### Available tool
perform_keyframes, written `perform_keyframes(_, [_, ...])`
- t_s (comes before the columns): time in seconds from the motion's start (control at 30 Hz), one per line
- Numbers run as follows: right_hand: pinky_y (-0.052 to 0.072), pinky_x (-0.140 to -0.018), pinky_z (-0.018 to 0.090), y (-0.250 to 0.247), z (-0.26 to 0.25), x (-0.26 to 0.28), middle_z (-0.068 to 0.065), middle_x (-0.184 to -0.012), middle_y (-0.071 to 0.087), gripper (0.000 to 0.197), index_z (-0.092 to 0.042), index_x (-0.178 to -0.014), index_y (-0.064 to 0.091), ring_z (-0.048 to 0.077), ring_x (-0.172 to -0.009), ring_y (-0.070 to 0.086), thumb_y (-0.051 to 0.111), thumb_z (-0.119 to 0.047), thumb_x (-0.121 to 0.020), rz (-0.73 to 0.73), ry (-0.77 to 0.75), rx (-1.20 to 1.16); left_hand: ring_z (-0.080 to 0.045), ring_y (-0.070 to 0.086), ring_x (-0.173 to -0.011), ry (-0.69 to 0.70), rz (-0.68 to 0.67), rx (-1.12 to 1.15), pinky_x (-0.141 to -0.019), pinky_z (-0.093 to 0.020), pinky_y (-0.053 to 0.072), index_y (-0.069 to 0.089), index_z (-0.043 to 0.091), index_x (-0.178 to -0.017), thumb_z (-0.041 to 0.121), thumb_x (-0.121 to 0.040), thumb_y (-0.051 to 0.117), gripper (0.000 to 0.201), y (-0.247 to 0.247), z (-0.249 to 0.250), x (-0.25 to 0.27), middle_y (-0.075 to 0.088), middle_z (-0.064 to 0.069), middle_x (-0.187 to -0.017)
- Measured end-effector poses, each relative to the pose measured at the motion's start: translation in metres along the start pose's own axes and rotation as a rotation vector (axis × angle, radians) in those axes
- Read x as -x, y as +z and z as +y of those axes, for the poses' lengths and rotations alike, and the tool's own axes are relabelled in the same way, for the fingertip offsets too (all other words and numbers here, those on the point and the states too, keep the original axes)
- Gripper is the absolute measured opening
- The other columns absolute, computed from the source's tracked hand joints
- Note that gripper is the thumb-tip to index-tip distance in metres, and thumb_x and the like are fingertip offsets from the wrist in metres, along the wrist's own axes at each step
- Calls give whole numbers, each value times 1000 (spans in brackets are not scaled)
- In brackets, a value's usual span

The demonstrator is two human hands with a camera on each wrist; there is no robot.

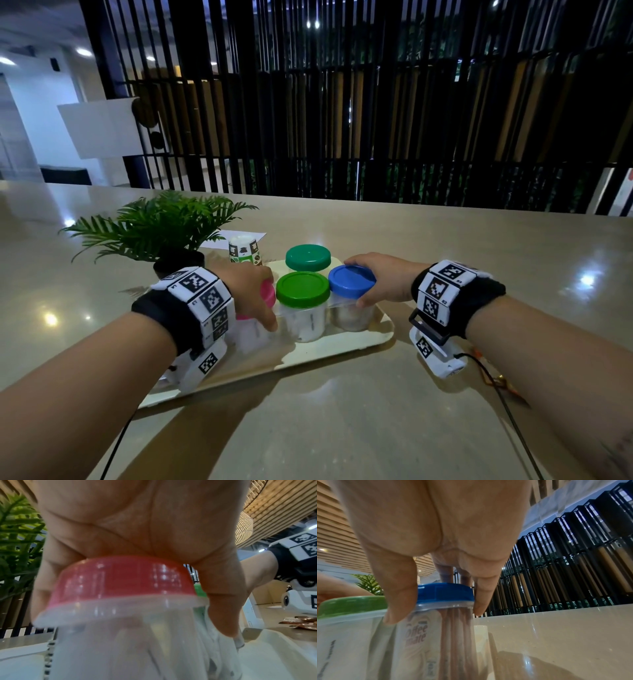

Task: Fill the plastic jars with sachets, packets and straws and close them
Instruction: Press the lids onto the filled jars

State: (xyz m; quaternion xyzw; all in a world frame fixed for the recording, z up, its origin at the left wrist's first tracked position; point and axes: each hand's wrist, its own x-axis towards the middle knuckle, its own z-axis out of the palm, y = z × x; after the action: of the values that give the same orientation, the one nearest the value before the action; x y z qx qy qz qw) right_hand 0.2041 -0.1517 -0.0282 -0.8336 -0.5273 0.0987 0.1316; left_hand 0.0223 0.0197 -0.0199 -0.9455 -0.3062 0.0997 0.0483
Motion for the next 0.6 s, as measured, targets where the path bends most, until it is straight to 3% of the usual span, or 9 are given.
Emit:
perform_keyframes(0.17, [36, -103, 30, -1, -2, 6, 4, -138, 42, 77, -15, -142, 38, 21, -123, 45, 78, -26, -77, 0, -7, 3, -23, 56, -110, -8, -47, 7, -96, -41, 50, 41, 33, -137, 66, -53, 80, 98, -2, 1, -1, 56, 4, -128])
perform_keyframes(0.4, [41, -102, 35, 0, -7, 10, 6, -131, 48, 67, -13, -135, 47, 22, -115, 50, 78, -26, -77, 1, -15, -10, -22, 57, -107, -21, -97, 18, -91, -36, 51, 46, 25, -133, 50, -60, 84, 86, -6, 4, 0, 58, 1, -124])
perform_keyframes(0.6, [40, -103, 34, -1, -8, 12, 5, -132, 46, 69, -13, -137, 44, 21, -117, 49, 77, -29, -78, -8, 2, -1, -21, 51, -124, -10, -102, 108, -104, -42, 42, 31, 28, -146, 65, -56, 82, 110, -15, 11, 6, 50, 4, -141])
